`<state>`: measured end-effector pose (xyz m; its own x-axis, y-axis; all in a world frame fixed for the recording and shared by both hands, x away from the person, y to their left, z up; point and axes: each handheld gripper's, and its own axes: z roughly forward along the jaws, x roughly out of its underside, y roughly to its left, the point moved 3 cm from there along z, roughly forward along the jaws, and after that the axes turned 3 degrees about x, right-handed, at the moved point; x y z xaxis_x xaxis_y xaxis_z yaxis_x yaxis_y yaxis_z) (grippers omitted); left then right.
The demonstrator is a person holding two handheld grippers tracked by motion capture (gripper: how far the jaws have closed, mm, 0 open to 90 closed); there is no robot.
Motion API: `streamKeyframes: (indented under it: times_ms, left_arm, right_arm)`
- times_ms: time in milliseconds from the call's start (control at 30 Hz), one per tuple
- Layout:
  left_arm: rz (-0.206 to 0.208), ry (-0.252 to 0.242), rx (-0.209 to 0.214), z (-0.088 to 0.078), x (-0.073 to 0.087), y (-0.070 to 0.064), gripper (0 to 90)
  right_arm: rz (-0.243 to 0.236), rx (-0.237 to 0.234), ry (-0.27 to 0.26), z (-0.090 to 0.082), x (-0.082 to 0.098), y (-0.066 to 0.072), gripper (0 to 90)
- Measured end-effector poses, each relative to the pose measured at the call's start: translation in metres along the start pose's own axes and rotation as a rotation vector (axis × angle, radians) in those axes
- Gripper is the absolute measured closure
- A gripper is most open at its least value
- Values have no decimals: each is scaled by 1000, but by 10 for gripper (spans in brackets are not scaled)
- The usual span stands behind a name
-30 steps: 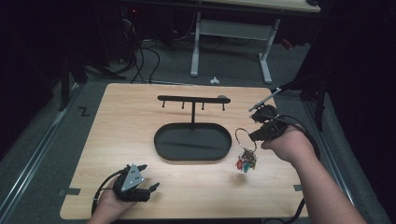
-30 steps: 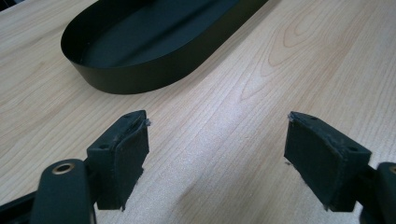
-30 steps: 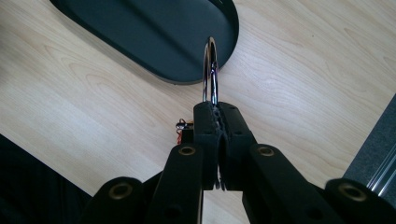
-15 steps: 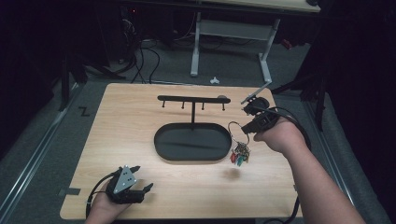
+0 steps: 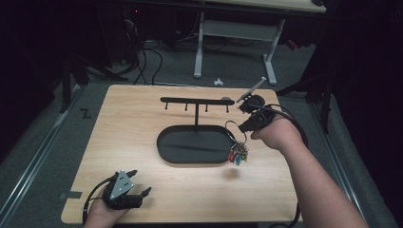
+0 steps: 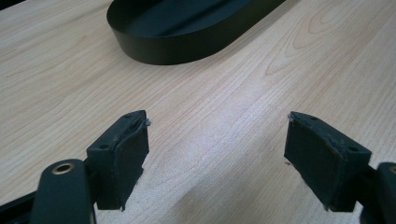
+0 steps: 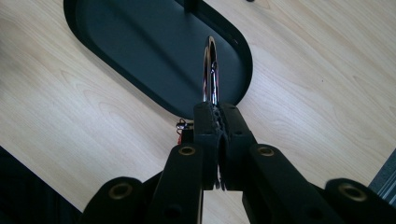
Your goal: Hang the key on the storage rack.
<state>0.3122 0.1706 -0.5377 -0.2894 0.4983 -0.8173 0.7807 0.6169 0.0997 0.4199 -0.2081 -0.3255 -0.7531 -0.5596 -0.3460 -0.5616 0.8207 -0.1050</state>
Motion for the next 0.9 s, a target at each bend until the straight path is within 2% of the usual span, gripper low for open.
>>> streamKeyframes:
  times_ms: [567,900]
  left_arm:
    - [-2,2,0,-1,1,1,223]
    - [-9,-5,-7,-5,2,2,223]
  right_arm:
    - [-1,-11,-31,-4,-20,-3,877]
    - [20,-5,-19,9,-32,-13,877]
